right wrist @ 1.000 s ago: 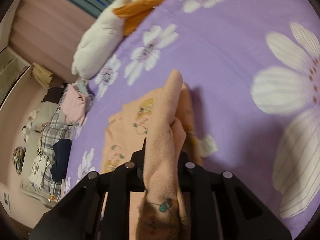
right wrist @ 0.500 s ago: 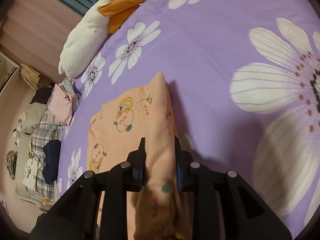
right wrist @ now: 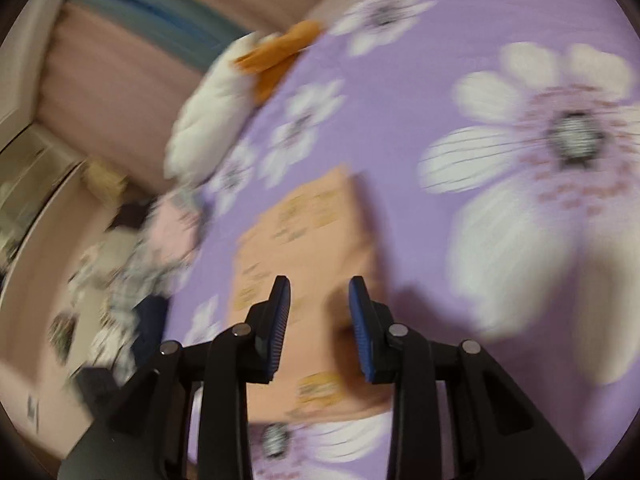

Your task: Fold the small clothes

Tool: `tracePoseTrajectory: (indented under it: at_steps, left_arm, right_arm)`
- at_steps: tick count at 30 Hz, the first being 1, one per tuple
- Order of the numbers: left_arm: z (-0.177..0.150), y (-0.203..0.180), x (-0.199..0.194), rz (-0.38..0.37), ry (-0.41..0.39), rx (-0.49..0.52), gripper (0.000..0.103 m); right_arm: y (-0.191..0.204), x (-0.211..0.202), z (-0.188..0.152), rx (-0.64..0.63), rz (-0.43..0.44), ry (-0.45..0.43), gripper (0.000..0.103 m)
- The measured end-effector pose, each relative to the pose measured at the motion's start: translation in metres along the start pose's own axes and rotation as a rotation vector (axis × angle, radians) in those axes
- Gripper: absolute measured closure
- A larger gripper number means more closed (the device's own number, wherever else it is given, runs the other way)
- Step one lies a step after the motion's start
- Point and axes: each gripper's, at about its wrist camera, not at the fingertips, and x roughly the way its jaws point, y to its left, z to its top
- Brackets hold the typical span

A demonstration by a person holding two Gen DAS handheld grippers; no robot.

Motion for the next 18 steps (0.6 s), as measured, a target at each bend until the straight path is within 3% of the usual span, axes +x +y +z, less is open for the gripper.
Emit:
tracePoseTrajectory:
  at_steps: [2, 4, 5, 7, 14, 18]
  left_arm:
    - [-0.009, -0.001, 0.021, 0.049, 0.055, 0.020, 0.035]
    - [-0.017, -0.009, 0.019, 0.095, -0.005, 0.113, 0.035]
    - [-0.020, -0.013, 0.020, 0.114, -0.011, 0.141, 0.034]
    - [-0.025, -0.016, 0.019, 0.122, -0.038, 0.170, 0.033]
    - [-0.027, -0.008, 0.015, 0.087, -0.061, 0.190, 0.032]
    - [-0.029, -0.009, 0.017, 0.102, -0.062, 0.190, 0.032]
  right_arm:
    - [0.020, 0.018, -0.009, -0.089, 0.003, 0.066, 0.075]
    - [0.024, 0.035, -0.015, -0.137, -0.131, 0.101, 0.078]
    - [0.019, 0.041, -0.016, -0.132, -0.177, 0.130, 0.089]
    - [0.003, 0.045, -0.015, -0.072, -0.199, 0.175, 0.098]
    - [-0.033, 0.015, -0.025, -0.048, -0.164, 0.198, 0.099]
    - [-0.024, 0.011, -0.038, -0.157, -0.210, 0.177, 0.098]
